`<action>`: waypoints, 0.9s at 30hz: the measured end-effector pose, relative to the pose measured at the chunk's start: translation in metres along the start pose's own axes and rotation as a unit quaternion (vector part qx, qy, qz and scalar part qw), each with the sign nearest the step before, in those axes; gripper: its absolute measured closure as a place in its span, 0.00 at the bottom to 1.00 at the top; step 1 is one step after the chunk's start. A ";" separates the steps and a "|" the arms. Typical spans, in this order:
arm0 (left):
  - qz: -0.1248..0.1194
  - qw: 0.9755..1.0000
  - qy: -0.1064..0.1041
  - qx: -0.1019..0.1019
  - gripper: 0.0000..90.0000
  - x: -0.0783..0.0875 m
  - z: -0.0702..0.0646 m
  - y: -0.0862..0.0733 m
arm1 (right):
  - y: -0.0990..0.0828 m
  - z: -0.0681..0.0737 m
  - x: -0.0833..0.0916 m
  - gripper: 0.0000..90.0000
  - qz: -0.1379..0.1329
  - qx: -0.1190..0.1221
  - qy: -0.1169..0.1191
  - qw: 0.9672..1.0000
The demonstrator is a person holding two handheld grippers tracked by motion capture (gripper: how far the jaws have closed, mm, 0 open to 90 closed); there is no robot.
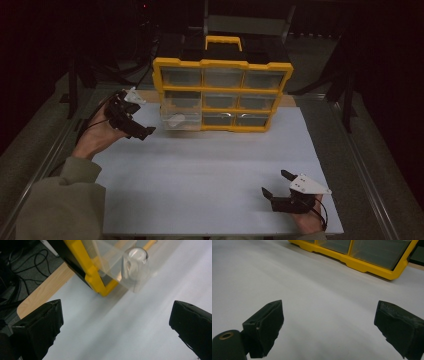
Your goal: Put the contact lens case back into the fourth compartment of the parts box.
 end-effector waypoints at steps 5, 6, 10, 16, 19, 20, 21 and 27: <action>-0.035 0.999 -0.004 0.012 0.00 -0.005 -0.012 -0.022 | 0.000 0.001 0.000 0.09 0.001 0.001 0.003 1.000; -0.041 0.999 -0.005 0.016 0.00 -0.006 -0.014 -0.027 | 0.000 0.001 0.000 0.09 0.001 0.001 0.003 1.000; -0.067 0.997 -0.014 0.029 0.00 -0.013 -0.025 -0.047 | 0.000 0.001 -0.001 0.09 0.000 0.001 0.003 1.000; -0.097 0.994 -0.017 0.041 0.00 -0.027 -0.048 -0.080 | 0.001 0.001 -0.001 0.09 -0.006 0.001 0.000 1.000; -0.106 0.993 -0.016 0.045 0.00 -0.030 -0.053 -0.089 | 0.001 0.000 -0.001 0.09 -0.007 -0.001 -0.001 1.000; -0.117 0.992 -0.012 0.048 0.00 -0.030 -0.056 -0.093 | 0.001 0.000 -0.001 0.09 -0.008 -0.002 0.000 1.000; -0.126 0.991 -0.013 0.051 0.00 -0.031 -0.059 -0.097 | 0.001 0.000 -0.001 0.09 -0.010 -0.003 0.000 1.000; -0.179 0.981 0.003 0.068 0.00 -0.033 -0.074 -0.120 | 0.002 -0.001 -0.003 0.09 -0.014 -0.012 -0.001 1.000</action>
Point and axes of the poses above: each handheld gripper's, and its own axes: x roughly backward along the jaws, y roughly out of its top, z roughly to its left, the point moved 5 cm from there along -x, roughly forward along the jaws, and after that the axes turned 5 degrees about -y, right-handed, at the moved point
